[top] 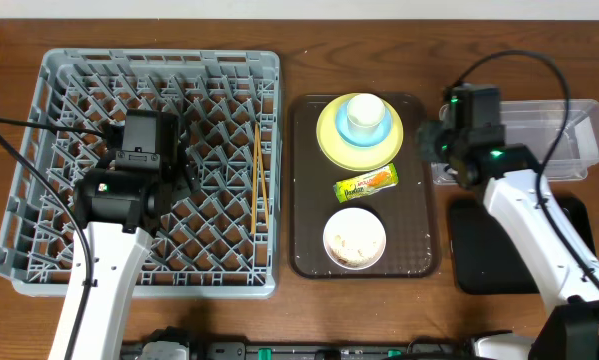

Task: Sort waste into correct bins and load items into the dishwasher rack
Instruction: 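Move the right gripper to the snack wrapper on the tray and grasp it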

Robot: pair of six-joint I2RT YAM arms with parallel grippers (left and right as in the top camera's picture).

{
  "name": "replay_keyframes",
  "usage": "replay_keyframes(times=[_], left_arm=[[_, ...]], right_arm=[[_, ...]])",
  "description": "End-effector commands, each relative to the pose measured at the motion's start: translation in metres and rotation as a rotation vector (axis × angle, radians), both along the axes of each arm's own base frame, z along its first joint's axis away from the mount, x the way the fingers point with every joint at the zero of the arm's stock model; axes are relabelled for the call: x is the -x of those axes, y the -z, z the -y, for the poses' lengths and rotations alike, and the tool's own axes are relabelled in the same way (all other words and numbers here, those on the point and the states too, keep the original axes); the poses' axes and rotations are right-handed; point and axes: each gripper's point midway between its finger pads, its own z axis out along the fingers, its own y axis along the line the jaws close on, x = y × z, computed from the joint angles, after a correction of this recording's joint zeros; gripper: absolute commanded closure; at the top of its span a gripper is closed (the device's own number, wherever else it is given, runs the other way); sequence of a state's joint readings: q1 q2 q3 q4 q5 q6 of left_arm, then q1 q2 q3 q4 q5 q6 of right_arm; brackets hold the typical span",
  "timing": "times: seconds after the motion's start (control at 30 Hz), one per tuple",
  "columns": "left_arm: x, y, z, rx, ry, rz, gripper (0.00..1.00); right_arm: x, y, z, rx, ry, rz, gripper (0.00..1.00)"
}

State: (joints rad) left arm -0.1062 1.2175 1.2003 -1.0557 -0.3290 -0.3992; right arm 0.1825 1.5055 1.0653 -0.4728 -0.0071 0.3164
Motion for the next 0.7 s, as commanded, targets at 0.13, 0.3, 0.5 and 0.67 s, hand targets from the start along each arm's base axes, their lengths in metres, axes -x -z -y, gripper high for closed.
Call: replay_keyframes(times=[0.13, 0.3, 0.5, 0.67], left_arm=[[0.002, 0.002, -0.005, -0.018, -0.017, -0.009, 0.07], [0.002, 0.002, -0.005, -0.018, -0.017, -0.009, 0.07], [0.002, 0.002, -0.005, -0.018, -0.017, -0.009, 0.07], [0.002, 0.002, -0.005, -0.018, -0.017, -0.009, 0.07]], right_arm=[[0.014, -0.01, -0.064, -0.001, -0.184, 0.026, 0.59], [0.019, 0.006, -0.075, 0.016, -0.142, -0.013, 0.59], [0.024, 0.037, -0.071, 0.073, -0.088, -0.095, 0.6], [0.029, 0.066, -0.06, 0.128, -0.038, -0.176, 0.6]])
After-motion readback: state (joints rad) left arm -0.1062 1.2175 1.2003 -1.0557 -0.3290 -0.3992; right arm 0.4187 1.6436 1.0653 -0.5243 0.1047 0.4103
